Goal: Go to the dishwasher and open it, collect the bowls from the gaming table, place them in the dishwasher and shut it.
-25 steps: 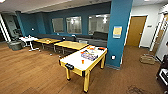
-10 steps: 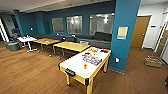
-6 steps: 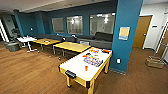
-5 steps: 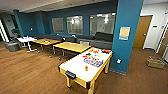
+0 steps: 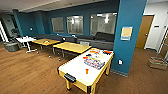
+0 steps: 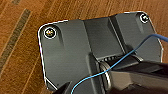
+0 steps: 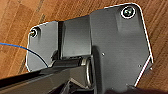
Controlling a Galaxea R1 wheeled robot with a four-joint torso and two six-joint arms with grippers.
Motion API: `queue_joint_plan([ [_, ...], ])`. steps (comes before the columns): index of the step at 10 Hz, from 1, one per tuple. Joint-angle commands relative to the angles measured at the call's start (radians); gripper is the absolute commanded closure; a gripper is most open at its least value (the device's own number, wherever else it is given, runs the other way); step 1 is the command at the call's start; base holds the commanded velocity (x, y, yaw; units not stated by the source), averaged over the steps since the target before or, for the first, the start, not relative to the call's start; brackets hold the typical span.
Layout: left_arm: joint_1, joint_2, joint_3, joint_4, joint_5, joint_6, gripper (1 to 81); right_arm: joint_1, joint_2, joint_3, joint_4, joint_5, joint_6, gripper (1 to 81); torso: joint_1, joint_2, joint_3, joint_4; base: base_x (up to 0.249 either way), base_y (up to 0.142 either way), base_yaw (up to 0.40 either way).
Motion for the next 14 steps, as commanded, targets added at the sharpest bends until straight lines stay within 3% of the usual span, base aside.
queue_joint_plan([
  [1,-0.053,0.000,-0.002,0.002,0.050,0.006,1.0,0.051,0.009,0.005,-0.003,-0.048,-0.001,1.0,0.000,0.000,0.000,0.000,0.143,0.072,0.000],
  [14,-0.053,0.000,-0.002,0.002,0.050,0.006,1.0,0.047,0.006,0.005,-0.003,-0.048,-0.001,1.0,0.000,0.000,0.000,0.000,0.149,0.082,0.000],
])
